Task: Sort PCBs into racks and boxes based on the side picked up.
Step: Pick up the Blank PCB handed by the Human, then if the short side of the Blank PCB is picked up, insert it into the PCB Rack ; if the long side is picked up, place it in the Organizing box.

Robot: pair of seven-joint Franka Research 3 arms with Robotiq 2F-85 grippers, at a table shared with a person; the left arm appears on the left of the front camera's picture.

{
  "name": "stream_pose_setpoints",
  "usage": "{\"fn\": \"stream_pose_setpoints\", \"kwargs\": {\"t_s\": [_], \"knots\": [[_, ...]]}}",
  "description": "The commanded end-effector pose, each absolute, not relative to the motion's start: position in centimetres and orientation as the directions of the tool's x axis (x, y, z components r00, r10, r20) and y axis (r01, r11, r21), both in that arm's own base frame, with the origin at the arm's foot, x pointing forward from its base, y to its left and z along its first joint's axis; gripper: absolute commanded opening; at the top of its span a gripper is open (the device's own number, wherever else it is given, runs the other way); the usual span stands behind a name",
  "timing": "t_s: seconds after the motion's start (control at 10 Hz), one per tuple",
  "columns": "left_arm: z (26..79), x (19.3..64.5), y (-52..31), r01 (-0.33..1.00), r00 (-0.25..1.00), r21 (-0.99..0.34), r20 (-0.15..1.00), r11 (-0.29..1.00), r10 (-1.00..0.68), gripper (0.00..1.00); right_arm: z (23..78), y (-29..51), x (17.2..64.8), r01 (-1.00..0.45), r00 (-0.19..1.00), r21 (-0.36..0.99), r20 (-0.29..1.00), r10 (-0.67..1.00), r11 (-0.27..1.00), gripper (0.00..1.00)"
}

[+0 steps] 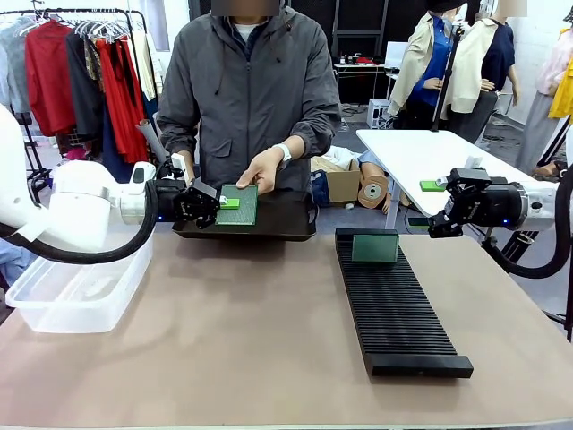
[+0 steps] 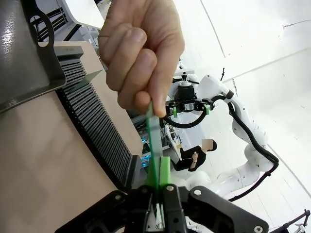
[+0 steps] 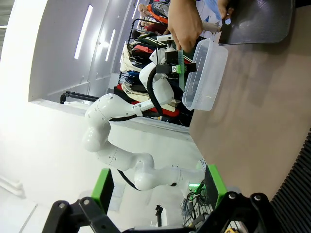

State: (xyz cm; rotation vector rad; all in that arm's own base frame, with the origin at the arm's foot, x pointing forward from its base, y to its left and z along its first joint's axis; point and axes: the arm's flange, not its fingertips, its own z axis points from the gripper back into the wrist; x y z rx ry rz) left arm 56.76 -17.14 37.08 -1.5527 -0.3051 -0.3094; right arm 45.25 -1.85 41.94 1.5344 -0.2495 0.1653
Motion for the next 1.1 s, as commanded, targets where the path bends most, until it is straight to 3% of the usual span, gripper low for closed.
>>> {"fn": "stream_pose_setpoints", "kwargs": {"t_s": [0.0, 1.0], "knots": [[37.15, 56.79, -17.14, 0.383, 0.924, -0.924, 0.383, -0.006, -0.002, 0.00, 41.97, -1.89, 45.32, -0.281, 0.958, 0.959, 0.282, -0.050, 0.035, 1.00], [37.15, 56.79, -17.14, 0.383, 0.924, -0.924, 0.383, -0.006, -0.002, 0.00, 41.97, -1.89, 45.32, -0.281, 0.958, 0.959, 0.282, -0.050, 0.035, 1.00]]}}
